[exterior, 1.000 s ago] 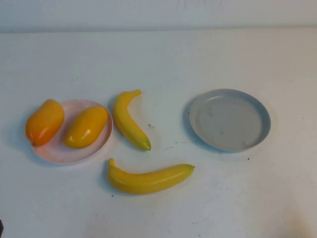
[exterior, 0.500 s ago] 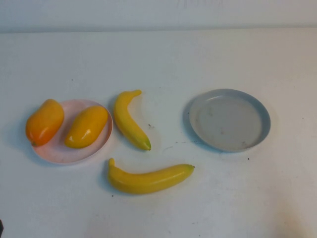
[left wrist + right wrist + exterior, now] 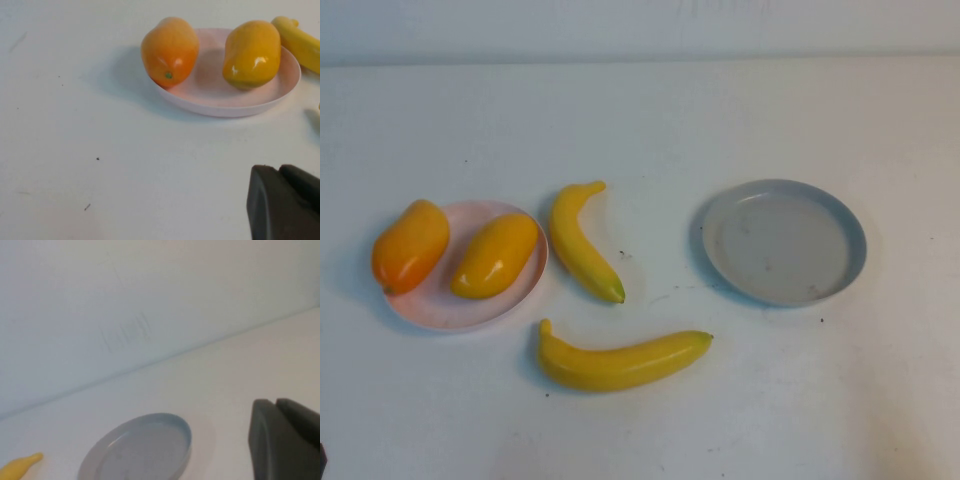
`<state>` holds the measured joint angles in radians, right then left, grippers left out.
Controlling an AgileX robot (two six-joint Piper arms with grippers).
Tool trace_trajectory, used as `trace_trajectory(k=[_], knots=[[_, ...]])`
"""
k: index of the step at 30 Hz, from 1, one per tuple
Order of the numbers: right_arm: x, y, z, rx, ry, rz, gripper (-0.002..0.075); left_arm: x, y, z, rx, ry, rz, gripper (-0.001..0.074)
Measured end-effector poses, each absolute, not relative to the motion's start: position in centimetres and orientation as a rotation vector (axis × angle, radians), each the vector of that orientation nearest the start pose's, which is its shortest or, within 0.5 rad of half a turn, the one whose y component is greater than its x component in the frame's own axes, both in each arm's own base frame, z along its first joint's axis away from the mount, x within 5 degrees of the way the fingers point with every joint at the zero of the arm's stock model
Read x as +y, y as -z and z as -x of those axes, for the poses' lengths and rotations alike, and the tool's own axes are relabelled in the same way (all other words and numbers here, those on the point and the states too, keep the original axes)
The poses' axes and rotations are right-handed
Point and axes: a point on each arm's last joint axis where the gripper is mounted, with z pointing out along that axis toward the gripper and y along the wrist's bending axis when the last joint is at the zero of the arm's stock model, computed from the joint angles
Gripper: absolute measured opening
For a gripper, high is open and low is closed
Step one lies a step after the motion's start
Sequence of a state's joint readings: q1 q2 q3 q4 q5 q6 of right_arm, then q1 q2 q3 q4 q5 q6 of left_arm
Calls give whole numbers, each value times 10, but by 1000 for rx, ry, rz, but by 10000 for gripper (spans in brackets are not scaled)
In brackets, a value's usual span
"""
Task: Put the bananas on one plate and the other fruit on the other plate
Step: Put another type of fruit in the right plate
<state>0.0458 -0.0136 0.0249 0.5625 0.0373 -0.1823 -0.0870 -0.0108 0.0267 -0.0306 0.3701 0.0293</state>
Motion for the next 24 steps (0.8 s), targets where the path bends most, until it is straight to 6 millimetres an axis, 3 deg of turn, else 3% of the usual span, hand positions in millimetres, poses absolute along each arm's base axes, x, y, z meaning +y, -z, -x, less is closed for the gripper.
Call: trace_trajectory(k=[4,11,20,24], knots=[[11,-204,-55,1581,-481,-280,-17,-6,-171,-52,1868,70,-90,-4],[28,-252,-66,1822,-654,-229,-17,-6,-171,-52,1868,70,-90,-4],[44,-287,-126,2227,-611,81,-17,-6,-171,-52,1868,70,-90,-4],[49,-290,-159,2329,-591,257,-17,-6,-171,-52,1868,70,-90,-4]])
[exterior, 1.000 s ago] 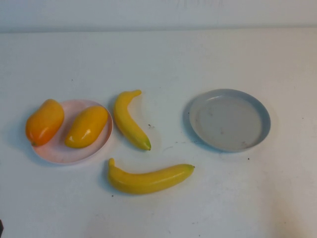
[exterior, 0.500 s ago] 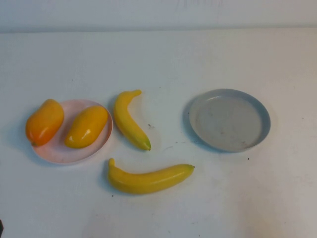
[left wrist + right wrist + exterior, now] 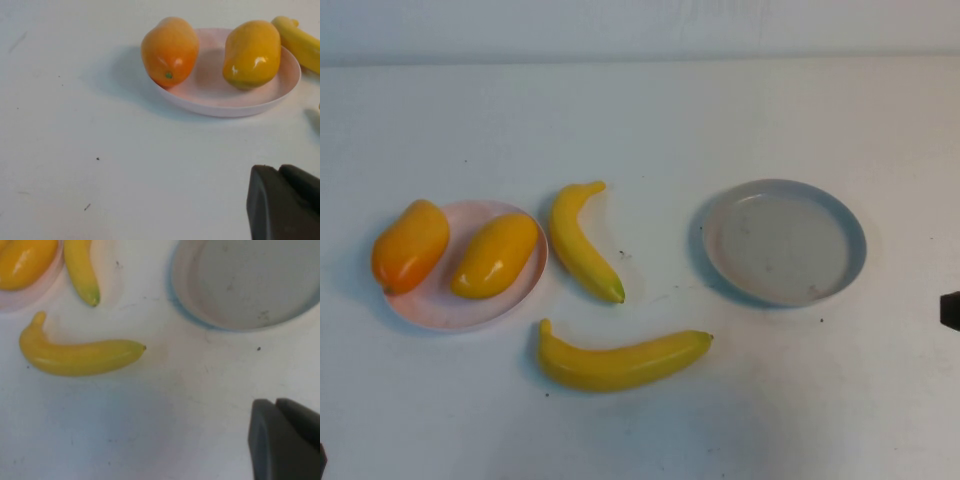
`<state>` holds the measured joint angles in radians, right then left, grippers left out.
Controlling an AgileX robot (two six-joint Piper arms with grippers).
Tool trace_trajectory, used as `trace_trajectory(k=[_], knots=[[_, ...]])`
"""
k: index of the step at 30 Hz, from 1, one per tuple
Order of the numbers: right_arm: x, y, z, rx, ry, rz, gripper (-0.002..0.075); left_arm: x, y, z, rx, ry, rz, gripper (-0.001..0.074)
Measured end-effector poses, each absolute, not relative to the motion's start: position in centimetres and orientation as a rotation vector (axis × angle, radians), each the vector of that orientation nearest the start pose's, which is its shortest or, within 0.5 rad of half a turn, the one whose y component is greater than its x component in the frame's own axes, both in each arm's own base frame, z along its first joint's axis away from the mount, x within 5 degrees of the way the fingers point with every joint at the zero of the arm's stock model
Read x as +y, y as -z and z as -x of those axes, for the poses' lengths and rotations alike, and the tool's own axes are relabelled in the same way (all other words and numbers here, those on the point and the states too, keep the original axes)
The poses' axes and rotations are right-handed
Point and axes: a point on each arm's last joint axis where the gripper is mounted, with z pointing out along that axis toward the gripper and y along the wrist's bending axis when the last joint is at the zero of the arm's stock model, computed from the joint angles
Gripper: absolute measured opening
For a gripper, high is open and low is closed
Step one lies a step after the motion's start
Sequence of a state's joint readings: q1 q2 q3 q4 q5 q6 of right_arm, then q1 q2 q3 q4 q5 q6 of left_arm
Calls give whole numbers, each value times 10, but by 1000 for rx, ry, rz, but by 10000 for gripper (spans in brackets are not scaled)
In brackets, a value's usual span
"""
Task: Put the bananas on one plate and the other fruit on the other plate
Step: Put another type of fruit in the right plate
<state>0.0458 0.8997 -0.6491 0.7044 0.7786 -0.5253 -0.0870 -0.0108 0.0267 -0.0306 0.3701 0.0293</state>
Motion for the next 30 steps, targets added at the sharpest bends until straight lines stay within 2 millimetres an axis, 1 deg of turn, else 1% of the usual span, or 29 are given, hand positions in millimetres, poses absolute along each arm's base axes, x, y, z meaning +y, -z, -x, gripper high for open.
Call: trace_trajectory(k=[2,3,5,8,10,14,16,18,21,22,25,27,30], knots=[[53,-290,-172,2359,-581,323,-17,-6,-171,-52,1868,70,-90,-4],[59,-289,-180,2382,-568,393,-17,-6,-171,-52,1868,70,-90,-4],[72,-287,-191,2405,-546,528,-17,-6,-171,-52,1868,70,-90,-4],[102,-286,-204,2406,-519,753,-17,-6,-171,-52,1868,70,-90,-4],[125,-284,-211,2380,-488,912,-17,-6,-171,-52,1868,70,-90,-4],[170,-276,-218,2296,-444,1222,-7,-6,-171,-52,1868,70,-90,-4],[192,-269,-221,2239,-433,1373,20,-6,-171,-52,1868,70,-90,-4],[214,-261,-221,2166,-430,1524,72,-6,-171,-52,1868,70,-90,-4],[242,-251,-217,2014,-410,1749,185,-6,-171,-52,1868,70,-90,-4],[250,-249,-216,1951,-399,1821,232,-6,-171,-52,1868,70,-90,-4],[267,-244,-215,1803,-370,1957,366,-6,-171,-52,1868,70,-90,-4],[276,-240,-219,1748,-352,1999,412,-6,-171,-52,1868,70,-90,-4],[287,-233,-228,1708,-321,2036,440,-6,-171,-52,1868,70,-90,-4]])
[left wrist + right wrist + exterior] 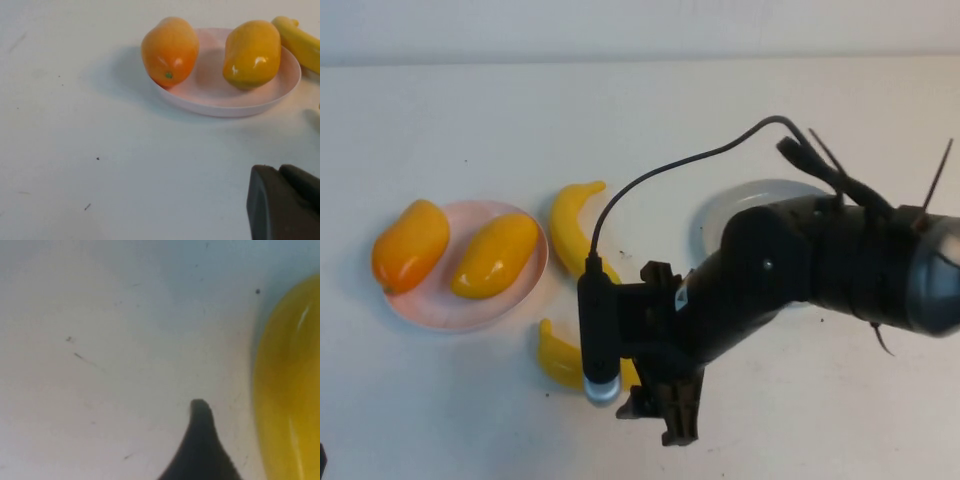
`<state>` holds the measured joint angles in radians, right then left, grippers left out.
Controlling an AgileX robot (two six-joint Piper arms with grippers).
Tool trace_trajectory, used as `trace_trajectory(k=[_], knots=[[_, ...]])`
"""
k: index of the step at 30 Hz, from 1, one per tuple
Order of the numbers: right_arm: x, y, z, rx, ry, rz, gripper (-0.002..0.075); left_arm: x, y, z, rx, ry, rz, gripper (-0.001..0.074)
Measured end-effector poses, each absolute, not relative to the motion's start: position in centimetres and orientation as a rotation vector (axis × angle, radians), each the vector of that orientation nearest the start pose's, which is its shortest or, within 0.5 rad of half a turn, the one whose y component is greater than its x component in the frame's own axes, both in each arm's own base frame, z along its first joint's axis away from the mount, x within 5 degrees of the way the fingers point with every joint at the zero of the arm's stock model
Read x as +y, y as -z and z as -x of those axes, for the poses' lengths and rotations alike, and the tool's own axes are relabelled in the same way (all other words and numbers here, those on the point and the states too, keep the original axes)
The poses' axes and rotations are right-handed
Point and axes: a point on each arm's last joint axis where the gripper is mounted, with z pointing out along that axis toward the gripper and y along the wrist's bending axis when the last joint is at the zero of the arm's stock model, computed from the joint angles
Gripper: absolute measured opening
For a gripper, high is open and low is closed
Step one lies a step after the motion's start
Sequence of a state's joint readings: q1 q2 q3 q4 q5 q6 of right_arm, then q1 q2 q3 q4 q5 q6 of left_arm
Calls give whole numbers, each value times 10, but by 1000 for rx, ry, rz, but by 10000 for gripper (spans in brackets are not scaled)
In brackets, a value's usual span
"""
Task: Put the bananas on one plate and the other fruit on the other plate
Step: Put another type of fruit in the right plate
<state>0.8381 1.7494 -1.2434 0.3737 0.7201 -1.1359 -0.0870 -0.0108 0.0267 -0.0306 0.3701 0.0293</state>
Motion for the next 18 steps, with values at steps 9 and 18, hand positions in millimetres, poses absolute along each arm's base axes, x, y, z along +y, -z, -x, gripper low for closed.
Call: trace_trajectory(k=[9,18], knots=[[307,-206,-254,1675,-220,2150,442,-6,-171,-52,1868,70,-90,-4],[308,-189,-261,1665,-157,2212,427,-6,-171,-52,1868,68,-91,-4]])
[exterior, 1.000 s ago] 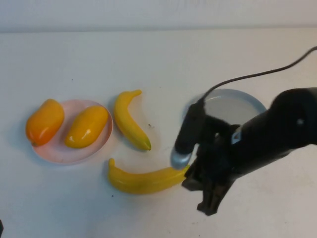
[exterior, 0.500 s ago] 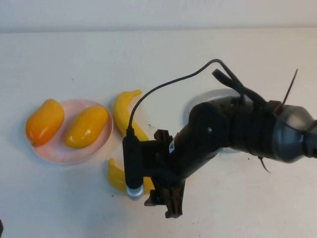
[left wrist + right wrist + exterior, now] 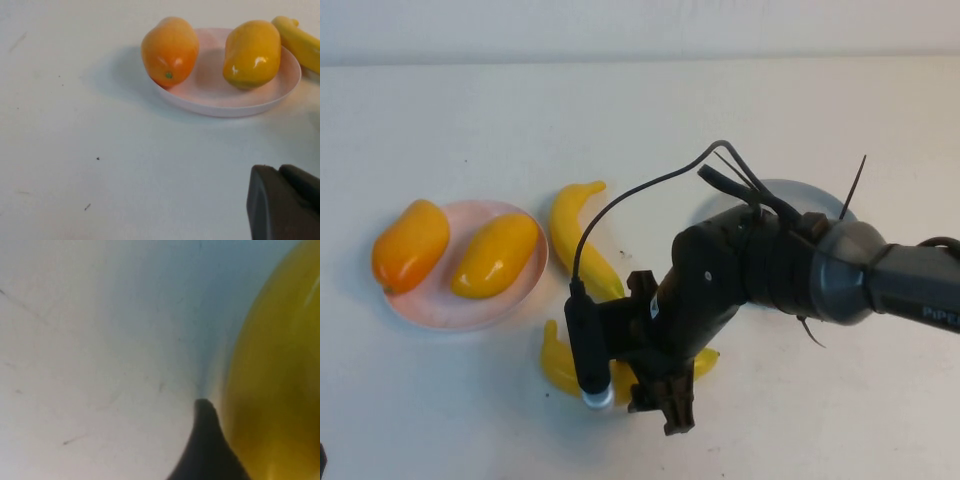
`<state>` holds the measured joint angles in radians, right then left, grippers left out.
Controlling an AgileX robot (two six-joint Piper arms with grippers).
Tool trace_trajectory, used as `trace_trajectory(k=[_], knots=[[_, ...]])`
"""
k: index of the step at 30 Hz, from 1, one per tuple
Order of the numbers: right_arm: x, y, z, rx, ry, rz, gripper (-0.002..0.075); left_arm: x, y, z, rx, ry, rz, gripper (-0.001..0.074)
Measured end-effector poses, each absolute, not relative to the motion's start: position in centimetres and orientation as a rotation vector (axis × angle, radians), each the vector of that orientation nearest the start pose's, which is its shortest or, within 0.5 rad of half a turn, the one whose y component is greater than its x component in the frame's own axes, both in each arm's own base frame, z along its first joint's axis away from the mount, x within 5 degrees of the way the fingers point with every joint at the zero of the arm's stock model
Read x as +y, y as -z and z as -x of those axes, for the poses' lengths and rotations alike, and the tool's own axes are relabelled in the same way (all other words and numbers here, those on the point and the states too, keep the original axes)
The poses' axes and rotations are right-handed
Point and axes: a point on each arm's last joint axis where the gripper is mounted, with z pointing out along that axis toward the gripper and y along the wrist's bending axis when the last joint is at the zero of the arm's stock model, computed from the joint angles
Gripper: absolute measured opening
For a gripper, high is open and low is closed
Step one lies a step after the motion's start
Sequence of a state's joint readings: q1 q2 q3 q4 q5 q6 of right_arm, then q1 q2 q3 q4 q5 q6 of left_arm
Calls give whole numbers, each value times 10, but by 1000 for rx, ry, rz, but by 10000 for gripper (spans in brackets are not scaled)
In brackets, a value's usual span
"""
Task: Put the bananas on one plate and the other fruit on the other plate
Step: Put another type of fruit in the right plate
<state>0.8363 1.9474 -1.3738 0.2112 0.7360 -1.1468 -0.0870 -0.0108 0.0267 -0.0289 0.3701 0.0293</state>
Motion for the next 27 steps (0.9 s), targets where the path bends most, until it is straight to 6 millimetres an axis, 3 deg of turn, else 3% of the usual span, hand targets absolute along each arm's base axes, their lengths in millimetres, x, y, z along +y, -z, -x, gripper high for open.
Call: trace_trajectory(k=[8,12,17,20,23,27], knots=[[302,-190,-266,1783,-173,2134,311,-6,-171,-52,1868,68,-91,-4],[297,-214,-263,1913,-192,1957,311,-6,-171,-52,1868,68,-91,-4],[278,-260,-263,2145,-219,1535,311,-6,-171,-52,1868,68,-91,-4],[254,-275,-278,2317,-195,1184,311,-6,-171,-52,1868,68,-91,-4],[222,-272,-303,2478,-125,844,311,-6,-171,-52,1868,68,-91,-4],[191,-255,-331,2576,-59,628,311,-6,-171,-52,1868,68,-91,-4]])
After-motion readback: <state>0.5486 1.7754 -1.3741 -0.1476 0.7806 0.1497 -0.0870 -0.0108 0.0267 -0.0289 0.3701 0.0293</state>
